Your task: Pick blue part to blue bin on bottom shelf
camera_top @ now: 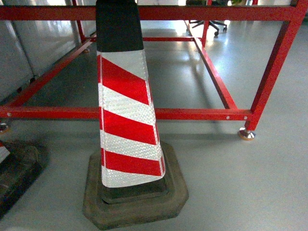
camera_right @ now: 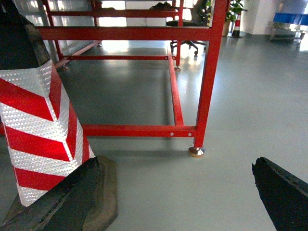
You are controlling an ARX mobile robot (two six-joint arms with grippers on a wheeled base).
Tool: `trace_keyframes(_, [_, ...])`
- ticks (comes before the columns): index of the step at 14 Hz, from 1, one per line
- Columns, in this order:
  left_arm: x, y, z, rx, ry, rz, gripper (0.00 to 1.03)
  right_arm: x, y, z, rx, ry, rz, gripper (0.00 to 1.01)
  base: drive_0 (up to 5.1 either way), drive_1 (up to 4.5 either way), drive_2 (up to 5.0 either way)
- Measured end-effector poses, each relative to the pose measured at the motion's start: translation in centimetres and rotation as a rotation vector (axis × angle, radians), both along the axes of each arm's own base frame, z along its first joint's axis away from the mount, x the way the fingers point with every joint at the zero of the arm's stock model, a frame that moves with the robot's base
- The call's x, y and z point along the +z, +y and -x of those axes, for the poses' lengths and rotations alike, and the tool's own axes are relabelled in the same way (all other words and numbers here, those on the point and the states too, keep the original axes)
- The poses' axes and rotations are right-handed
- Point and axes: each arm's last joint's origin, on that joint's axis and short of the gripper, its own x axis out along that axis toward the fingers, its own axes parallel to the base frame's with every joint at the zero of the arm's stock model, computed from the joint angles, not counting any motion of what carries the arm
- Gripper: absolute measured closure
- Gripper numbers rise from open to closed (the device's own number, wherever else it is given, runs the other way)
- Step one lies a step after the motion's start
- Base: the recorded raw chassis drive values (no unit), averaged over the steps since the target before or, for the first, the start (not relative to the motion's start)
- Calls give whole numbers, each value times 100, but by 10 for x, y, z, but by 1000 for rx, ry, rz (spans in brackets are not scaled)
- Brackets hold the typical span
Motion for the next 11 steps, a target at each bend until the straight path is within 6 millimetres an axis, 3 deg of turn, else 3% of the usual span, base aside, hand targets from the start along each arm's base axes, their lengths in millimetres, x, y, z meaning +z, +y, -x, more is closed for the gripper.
trace_keyframes(11, [0,0,0,0,0,0,5,0,0,0,0,0,0,3,0,0,0])
